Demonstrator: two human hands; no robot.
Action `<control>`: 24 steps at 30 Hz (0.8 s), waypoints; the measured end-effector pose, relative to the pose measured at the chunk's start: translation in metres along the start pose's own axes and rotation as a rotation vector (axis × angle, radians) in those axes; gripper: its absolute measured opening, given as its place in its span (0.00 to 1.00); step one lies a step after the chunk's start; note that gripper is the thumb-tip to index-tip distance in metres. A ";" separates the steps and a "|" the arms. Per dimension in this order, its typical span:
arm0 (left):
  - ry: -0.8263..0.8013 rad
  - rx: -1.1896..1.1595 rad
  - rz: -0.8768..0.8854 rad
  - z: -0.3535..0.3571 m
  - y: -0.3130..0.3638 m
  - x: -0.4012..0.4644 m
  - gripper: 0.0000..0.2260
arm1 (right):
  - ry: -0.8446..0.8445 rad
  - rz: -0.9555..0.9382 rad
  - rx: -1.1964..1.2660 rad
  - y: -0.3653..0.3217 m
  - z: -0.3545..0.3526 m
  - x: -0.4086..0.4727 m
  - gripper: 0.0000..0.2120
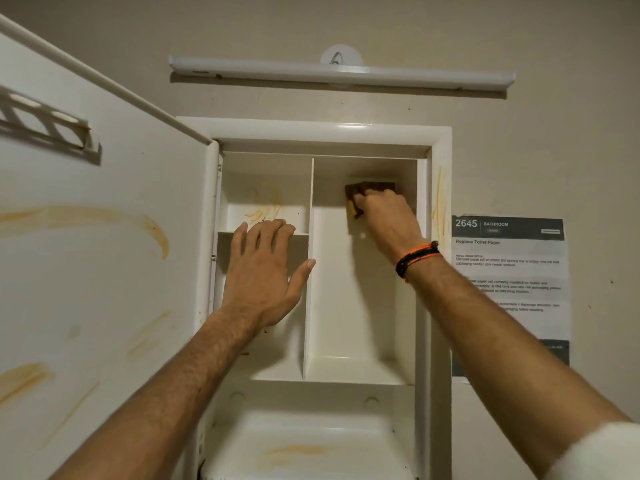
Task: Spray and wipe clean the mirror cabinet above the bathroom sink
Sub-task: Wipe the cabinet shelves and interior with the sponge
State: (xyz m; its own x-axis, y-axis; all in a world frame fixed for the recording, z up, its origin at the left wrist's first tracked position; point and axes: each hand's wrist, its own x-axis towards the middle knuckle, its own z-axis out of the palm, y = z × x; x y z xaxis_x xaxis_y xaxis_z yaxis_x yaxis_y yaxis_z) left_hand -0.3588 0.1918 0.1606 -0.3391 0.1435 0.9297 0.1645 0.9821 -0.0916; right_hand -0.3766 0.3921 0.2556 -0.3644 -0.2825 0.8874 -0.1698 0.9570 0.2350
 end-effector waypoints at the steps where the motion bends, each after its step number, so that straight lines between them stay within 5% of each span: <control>1: 0.001 -0.006 0.001 0.000 0.000 0.000 0.29 | -0.022 0.006 -0.017 -0.001 0.006 -0.004 0.14; 5: -0.001 -0.009 0.002 -0.001 0.000 0.001 0.29 | -0.060 0.074 0.032 -0.005 0.027 -0.032 0.24; 14: -0.020 0.010 0.004 -0.001 0.000 0.001 0.30 | -0.295 0.088 0.197 -0.030 0.054 -0.140 0.25; 24: -0.018 -0.012 0.005 -0.001 0.001 0.001 0.30 | -0.650 0.163 0.217 -0.036 0.040 -0.162 0.10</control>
State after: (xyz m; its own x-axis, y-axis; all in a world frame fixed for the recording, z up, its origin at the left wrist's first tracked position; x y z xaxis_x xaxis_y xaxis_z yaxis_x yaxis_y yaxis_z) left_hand -0.3578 0.1925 0.1618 -0.3546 0.1506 0.9228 0.1770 0.9799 -0.0919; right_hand -0.3478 0.4010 0.0874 -0.8624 -0.1835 0.4718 -0.2212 0.9749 -0.0251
